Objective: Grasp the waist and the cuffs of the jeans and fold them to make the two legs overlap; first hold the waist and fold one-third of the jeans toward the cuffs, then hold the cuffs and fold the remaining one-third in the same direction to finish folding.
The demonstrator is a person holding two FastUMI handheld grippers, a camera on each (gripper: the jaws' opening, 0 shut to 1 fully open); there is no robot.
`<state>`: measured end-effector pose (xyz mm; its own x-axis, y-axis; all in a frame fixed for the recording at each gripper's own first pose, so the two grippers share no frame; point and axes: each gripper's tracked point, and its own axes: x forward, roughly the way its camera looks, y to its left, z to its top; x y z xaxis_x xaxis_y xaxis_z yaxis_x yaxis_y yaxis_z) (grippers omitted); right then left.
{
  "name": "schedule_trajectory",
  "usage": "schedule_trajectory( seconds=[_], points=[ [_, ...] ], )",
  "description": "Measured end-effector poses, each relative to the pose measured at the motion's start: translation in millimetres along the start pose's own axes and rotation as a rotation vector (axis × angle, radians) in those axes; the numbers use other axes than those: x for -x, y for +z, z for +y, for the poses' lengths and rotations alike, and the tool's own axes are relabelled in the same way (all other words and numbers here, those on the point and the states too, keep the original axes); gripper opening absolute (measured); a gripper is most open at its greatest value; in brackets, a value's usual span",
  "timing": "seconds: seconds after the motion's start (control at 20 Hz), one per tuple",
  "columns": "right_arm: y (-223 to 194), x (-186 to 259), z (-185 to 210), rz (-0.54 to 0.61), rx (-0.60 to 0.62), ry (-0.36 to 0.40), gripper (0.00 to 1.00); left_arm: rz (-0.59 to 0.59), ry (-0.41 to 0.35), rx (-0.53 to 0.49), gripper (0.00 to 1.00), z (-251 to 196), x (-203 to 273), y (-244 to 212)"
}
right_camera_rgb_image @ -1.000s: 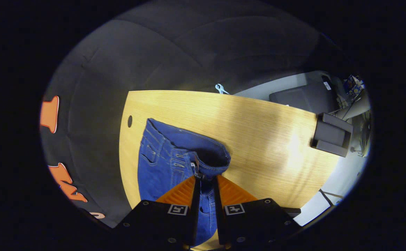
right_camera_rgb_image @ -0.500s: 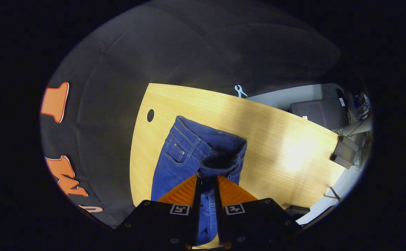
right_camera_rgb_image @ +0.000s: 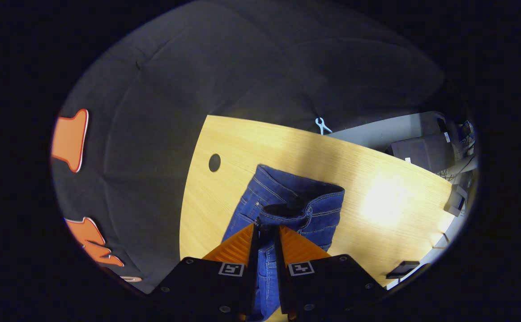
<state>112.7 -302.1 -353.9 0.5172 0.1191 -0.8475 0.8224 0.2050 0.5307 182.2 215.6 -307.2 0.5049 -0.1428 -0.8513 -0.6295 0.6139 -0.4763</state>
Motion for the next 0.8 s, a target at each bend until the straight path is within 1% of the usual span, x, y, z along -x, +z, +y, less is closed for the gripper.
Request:
schedule_trajectory(
  seconds=[0.1,0.25,0.45,0.5,0.55,0.6,0.65,0.7,0.75,0.8],
  points=[
    [8,-12,21,-0.005,-0.011,0.003,0.22,0.007,-0.001,0.005,0.04,-12,-16,20],
    [15,-33,36,-0.008,-0.042,-0.016,0.22,0.039,0.054,0.044,0.04,-5,-40,44],
    [26,-72,66,-0.018,-0.069,-0.033,0.22,0.090,0.119,0.197,0.04,13,-72,61],
    [27,-80,76,-0.017,-0.048,-0.035,0.22,0.115,0.142,0.214,0.04,19,-80,59],
    [26,-86,83,-0.021,-0.036,-0.042,0.21,0.140,0.192,0.240,0.04,29,-86,56],
    [23,-96,89,-0.014,-0.033,-0.050,0.21,0.150,0.220,0.264,0.04,35,-99,55],
    [20,-103,97,-0.013,-0.043,-0.046,0.21,0.189,0.265,0.276,0.04,47,-110,48],
    [17,-109,104,-0.001,-0.056,-0.036,0.21,0.219,0.296,0.296,0.04,53,-111,40],
    [14,-116,113,-0.002,-0.069,-0.009,0.21,0.215,0.274,0.292,0.05,49,-119,45],
    [14,-120,122,0.000,-0.068,0.017,0.21,0.195,0.234,0.252,0.05,41,-125,53]
  ],
)
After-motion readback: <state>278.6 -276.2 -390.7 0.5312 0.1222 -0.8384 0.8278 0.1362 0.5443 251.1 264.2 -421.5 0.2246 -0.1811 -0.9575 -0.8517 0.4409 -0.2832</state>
